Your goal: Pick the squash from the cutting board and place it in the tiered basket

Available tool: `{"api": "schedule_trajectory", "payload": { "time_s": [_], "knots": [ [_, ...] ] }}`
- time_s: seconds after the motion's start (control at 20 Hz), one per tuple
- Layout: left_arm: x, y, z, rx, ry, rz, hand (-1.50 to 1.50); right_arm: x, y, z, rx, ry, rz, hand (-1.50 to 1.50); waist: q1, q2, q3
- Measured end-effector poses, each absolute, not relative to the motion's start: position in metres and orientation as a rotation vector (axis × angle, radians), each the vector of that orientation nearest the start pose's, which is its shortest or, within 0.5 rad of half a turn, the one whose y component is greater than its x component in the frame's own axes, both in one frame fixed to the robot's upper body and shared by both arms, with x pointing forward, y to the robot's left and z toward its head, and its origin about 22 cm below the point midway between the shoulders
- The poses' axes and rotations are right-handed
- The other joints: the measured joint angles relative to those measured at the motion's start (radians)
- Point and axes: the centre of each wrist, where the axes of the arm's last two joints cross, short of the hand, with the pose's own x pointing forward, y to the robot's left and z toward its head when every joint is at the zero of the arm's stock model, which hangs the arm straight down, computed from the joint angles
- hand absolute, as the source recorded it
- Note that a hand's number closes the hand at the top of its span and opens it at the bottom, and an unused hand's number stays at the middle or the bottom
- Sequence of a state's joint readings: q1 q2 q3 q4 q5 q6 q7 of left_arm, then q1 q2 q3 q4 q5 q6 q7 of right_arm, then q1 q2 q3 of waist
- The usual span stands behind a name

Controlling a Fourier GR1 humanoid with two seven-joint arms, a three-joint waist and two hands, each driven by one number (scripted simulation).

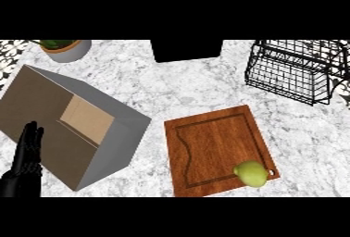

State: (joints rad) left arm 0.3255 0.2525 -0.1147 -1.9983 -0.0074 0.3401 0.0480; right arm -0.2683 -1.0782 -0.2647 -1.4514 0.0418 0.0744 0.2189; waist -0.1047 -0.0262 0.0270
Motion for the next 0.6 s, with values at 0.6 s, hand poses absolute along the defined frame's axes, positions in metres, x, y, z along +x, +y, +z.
{"api": "schedule_trajectory", "payload": {
  "time_s": [0.6],
  "knots": [
    [0.171, 0.255, 0.048, 0.334, -1.662, 0.002, 0.0, 0.263, -0.469, 0.309, -1.134, -1.431, 0.391, 1.5, 0.093, 0.02, -0.002]
  ]
}}
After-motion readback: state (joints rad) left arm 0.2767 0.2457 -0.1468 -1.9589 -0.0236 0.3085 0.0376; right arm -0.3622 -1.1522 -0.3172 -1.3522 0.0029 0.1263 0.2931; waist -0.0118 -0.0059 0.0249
